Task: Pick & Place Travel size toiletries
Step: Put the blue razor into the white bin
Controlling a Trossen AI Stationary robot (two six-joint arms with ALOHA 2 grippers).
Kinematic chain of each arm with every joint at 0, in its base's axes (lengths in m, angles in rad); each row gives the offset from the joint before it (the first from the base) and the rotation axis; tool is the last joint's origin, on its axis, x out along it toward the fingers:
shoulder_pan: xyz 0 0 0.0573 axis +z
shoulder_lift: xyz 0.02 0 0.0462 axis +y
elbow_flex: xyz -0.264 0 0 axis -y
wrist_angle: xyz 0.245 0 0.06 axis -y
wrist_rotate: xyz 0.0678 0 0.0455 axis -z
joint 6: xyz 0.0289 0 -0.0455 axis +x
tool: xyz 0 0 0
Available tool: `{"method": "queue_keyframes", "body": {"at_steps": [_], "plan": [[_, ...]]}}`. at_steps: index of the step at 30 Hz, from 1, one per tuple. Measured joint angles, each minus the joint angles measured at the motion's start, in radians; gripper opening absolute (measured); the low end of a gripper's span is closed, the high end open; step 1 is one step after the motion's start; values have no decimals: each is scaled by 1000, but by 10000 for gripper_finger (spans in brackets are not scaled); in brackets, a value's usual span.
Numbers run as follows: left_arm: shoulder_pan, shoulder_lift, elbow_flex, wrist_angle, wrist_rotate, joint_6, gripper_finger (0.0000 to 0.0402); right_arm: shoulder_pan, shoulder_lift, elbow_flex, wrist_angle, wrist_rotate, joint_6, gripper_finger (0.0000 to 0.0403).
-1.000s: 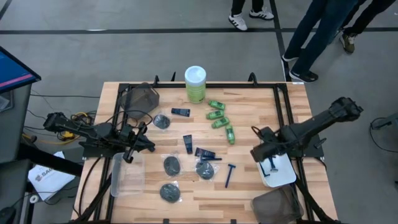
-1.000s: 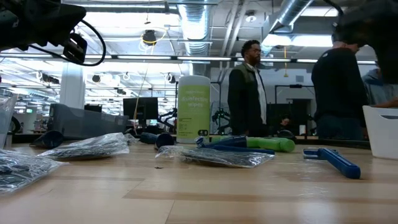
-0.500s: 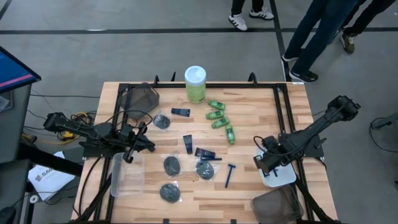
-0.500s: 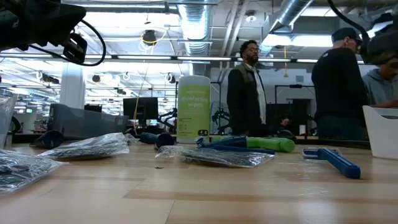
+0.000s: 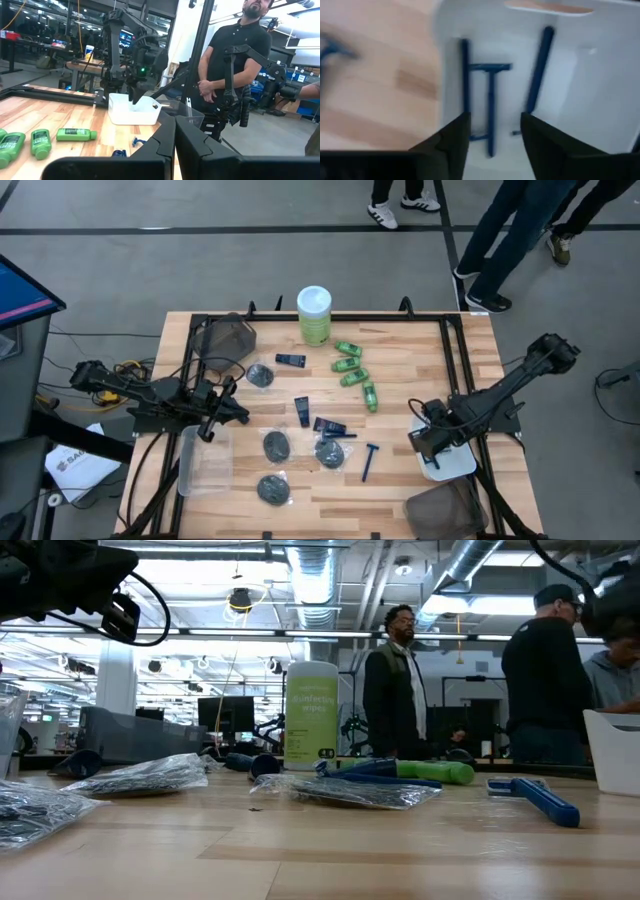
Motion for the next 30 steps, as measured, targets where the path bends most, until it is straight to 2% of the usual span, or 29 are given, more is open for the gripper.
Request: {"method": "queue_keyframes", "body": {"at_steps": [5, 10, 19, 25, 30], "plan": [[0, 0, 0, 0, 0, 0, 3, -56, 11, 91, 41, -1, -50, 206], [0, 0, 0, 0, 0, 0, 3, -140, 88, 200, 86, -7, -178, 205], [0, 0, 0, 1, 0, 0, 3, -238, 349, 488, 58, -27, -410, 194], [0, 0, 0, 3, 0, 0, 3, -256, 524, 640, 44, -29, -445, 213], [0, 0, 0, 6, 0, 0, 3, -256, 628, 712, 44, -29, -438, 226]]}}
